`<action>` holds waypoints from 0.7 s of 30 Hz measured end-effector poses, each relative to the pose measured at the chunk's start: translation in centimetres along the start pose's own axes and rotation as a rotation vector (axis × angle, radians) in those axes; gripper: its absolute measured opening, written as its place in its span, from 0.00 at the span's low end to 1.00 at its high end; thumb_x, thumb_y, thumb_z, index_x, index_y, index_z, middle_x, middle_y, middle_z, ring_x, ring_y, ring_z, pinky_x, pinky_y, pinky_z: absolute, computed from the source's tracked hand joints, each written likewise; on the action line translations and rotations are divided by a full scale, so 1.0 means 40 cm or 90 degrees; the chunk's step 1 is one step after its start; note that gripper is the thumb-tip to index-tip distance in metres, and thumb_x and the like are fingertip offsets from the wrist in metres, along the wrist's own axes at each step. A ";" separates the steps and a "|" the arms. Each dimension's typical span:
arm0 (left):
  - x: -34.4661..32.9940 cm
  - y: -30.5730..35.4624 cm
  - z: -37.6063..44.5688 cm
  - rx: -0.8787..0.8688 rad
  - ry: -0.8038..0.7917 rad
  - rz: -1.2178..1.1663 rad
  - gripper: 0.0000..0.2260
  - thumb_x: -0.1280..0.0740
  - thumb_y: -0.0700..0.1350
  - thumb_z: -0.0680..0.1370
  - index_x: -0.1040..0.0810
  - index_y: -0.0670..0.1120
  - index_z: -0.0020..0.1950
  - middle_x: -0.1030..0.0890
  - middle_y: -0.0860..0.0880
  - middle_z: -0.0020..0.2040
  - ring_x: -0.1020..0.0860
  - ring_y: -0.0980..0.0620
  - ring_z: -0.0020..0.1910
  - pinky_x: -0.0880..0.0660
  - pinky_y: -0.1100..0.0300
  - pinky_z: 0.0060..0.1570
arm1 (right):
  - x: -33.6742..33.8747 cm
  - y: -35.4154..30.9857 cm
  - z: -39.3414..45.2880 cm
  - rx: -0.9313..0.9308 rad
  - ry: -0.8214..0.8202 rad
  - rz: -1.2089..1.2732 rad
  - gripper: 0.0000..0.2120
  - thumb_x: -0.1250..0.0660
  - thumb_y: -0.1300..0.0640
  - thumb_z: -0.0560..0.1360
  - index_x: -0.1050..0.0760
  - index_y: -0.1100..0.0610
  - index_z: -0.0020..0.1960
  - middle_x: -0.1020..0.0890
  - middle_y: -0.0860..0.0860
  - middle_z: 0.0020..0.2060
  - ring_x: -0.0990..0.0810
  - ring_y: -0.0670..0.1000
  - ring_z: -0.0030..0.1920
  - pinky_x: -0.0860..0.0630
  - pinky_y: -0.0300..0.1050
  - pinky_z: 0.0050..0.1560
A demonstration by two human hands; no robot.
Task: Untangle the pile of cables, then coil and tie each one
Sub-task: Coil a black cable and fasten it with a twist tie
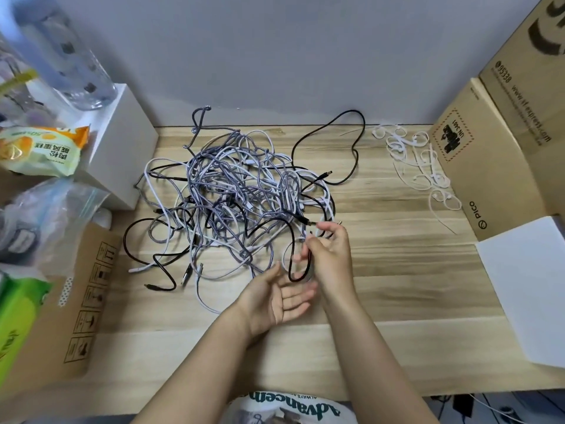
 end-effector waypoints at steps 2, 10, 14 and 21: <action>-0.028 0.027 -0.005 -0.036 -0.070 -0.055 0.26 0.49 0.56 0.81 0.18 0.42 0.41 0.17 0.44 0.36 0.17 0.48 0.34 0.19 0.57 0.36 | -0.016 -0.026 -0.022 0.003 -0.085 -0.025 0.12 0.42 0.68 0.78 0.32 0.52 0.44 0.31 0.45 0.18 0.34 0.43 0.19 0.37 0.36 0.22; -0.130 0.164 -0.085 -0.189 -0.174 -0.123 0.22 0.46 0.56 0.76 0.18 0.43 0.42 0.17 0.46 0.39 0.18 0.49 0.39 0.21 0.57 0.38 | -0.016 -0.115 -0.067 0.117 -0.232 -0.348 0.04 0.37 0.48 0.66 0.25 0.39 0.36 0.24 0.47 0.25 0.29 0.44 0.28 0.32 0.47 0.35; -0.134 0.231 -0.121 -0.259 -0.142 -0.459 0.13 0.45 0.44 0.78 0.27 0.44 0.37 0.28 0.54 0.26 0.28 0.56 0.24 0.30 0.64 0.38 | 0.020 -0.180 -0.073 0.149 -0.219 -0.484 0.08 0.29 0.52 0.69 0.26 0.44 0.34 0.22 0.45 0.27 0.25 0.44 0.31 0.29 0.43 0.39; -0.226 0.218 -0.183 -0.388 -0.179 -0.316 0.24 0.51 0.47 0.81 0.29 0.46 0.27 0.40 0.52 0.17 0.43 0.57 0.14 0.41 0.67 0.21 | -0.006 -0.223 -0.077 0.285 -0.184 -0.639 0.21 0.27 0.54 0.66 0.33 0.49 0.54 0.29 0.47 0.52 0.29 0.52 0.56 0.31 0.48 0.56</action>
Point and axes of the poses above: each hand's wrist, its own z-axis towards the middle knuckle, its own x-axis out of the back of the hand, y = z × x, the point moved 3 cm from there along z, towards the middle knuckle
